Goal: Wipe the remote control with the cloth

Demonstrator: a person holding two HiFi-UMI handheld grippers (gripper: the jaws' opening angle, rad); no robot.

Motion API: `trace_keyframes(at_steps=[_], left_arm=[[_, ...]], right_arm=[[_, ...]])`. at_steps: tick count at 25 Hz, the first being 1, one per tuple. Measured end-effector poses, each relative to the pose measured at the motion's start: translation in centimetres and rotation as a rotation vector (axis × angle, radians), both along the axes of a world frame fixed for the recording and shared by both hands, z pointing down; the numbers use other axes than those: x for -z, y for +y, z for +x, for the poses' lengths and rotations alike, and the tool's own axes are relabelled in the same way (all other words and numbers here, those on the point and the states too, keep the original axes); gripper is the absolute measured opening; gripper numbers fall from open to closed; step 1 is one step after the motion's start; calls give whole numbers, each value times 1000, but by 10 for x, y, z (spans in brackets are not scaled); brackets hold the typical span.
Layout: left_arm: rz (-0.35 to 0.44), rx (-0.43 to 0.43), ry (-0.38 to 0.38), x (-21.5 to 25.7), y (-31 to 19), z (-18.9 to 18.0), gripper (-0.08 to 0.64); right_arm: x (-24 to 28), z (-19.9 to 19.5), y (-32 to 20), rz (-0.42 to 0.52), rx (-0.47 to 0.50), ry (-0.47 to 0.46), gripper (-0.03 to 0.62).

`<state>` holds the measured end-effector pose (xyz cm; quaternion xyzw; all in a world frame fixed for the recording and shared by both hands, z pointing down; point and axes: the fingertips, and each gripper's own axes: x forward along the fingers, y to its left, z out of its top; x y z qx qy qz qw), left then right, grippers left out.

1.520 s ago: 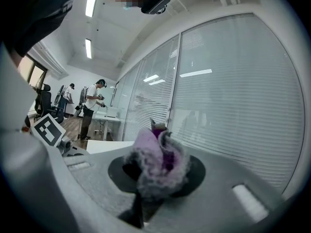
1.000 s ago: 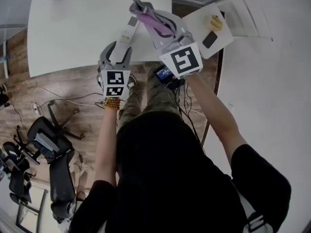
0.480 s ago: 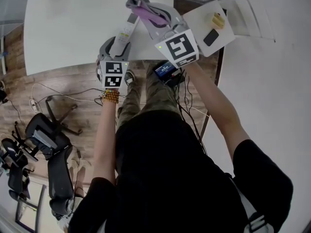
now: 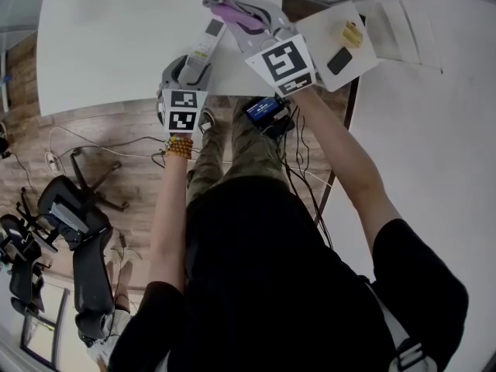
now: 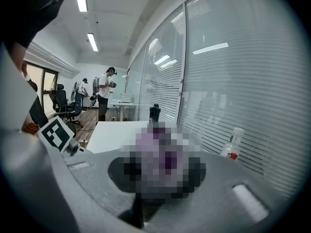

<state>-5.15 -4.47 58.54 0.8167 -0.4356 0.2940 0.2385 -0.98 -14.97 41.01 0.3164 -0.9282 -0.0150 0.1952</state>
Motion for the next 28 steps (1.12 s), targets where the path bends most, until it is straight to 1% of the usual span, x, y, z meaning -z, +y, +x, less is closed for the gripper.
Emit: trace_keyframes(at_steps=[5,8,11,14,16,20,26,28], left_arm=[[-25,2,-10,-7,-1,-2,259],[-43,-1,-20,-13,-1,-1,259],[-71,-10,-28,-22,3,2,259],[-89,0,-27,-28,7,2,258],[-86,4,-30,-29,4,0,255],[-50,4,-48,-32,3,-2,238],[-48,0,-51,-33,3,-2,230],[-45,1,-55,-34,5,0,229]], right_arm=[[-21,-2,-11,-46,6,32,54],[-41,-3,-16,-105,13,64,54],[-68,-3,-18,-180,23,115,54],[-93,-3,-20,-240,31,158,54],[-106,-4,-25,-262,28,173,54],[-128,-12,-25,-311,44,202,54],[-157,-22,-21,-392,59,260,54],[-163,-26,-15,-400,76,281,54]])
